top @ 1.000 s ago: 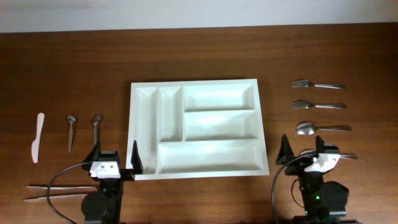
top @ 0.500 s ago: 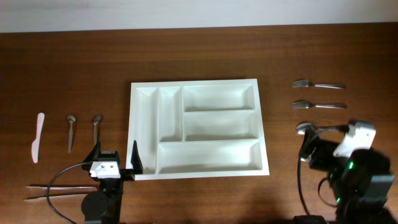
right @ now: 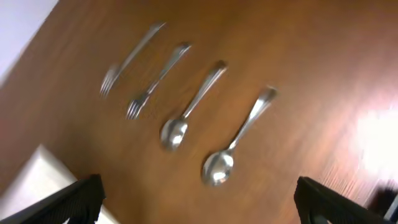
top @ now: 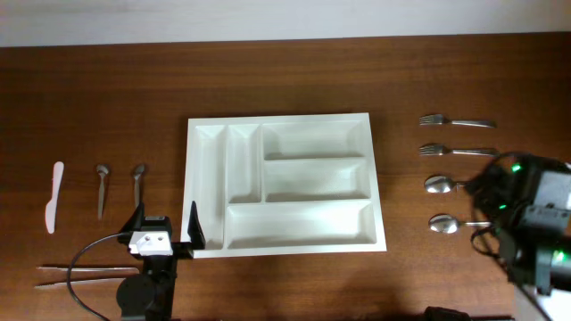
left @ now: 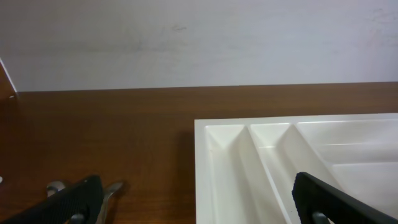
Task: Pack container
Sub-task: 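Move the right gripper over the lower-right spoon and lower it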
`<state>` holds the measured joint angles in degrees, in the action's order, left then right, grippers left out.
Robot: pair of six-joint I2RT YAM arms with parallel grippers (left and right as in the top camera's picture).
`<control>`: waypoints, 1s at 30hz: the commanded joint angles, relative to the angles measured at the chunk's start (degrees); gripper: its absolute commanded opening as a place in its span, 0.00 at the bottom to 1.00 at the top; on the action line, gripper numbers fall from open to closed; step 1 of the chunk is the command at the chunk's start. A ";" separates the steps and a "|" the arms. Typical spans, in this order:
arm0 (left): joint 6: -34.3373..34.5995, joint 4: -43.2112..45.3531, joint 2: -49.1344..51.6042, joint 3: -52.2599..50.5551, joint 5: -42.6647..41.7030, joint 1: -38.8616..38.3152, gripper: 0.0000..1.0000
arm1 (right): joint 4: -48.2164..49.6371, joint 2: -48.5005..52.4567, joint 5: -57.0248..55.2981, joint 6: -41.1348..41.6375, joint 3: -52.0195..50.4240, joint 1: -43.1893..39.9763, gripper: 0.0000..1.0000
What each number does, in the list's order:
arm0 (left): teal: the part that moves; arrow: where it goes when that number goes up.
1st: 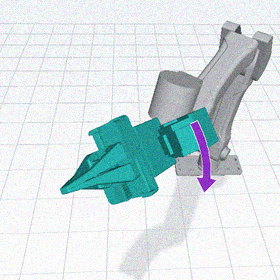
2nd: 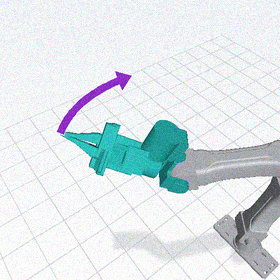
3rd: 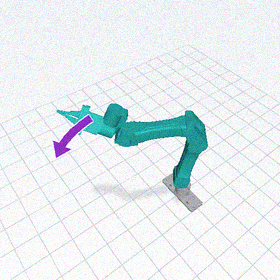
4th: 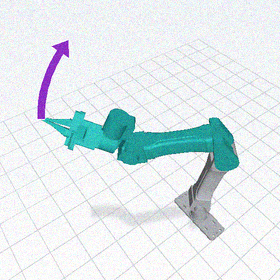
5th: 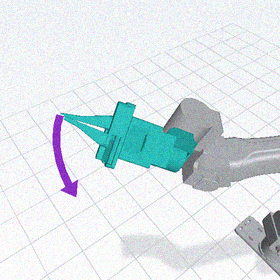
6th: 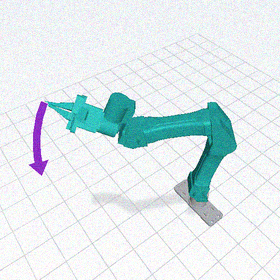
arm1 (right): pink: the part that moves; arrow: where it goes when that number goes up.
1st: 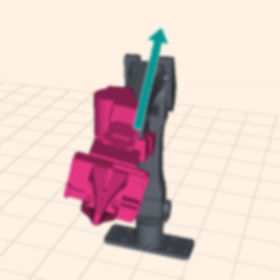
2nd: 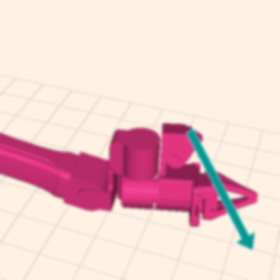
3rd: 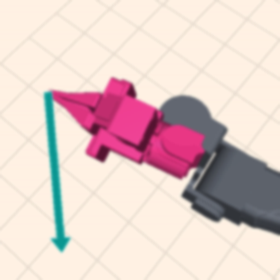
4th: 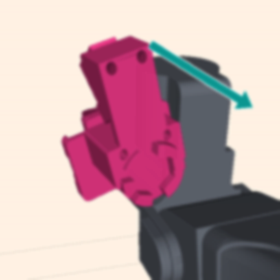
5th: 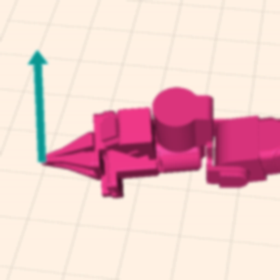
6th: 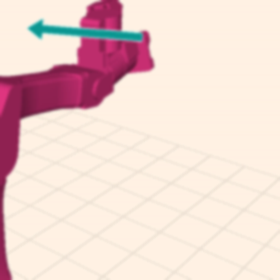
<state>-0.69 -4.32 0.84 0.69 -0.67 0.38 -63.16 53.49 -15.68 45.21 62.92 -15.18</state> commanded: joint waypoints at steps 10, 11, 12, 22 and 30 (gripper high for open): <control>-1.11 -0.24 -0.48 -0.20 -1.05 -0.22 0.99 | -0.46 12.26 7.39 13.62 1.25 -19.69 0.99; -1.11 -0.24 -0.48 -0.20 -1.05 -0.22 0.99 | -0.44 14.03 7.91 13.62 1.25 -20.26 0.99; -1.11 -0.24 -0.48 -0.20 -1.05 -0.22 0.99 | -0.46 15.93 8.52 13.60 1.25 -20.63 0.99; -1.11 -0.22 -0.48 -0.20 -1.05 -0.22 0.99 | 0.50 34.88 16.55 7.96 1.22 -20.90 0.99; -1.11 -0.22 -0.48 -0.20 -1.05 -0.22 0.99 | 4.61 42.49 16.59 7.93 0.74 -20.90 0.99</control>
<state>-0.69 -4.32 0.84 0.69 -0.67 0.38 -59.33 95.20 0.36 53.67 63.44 -35.70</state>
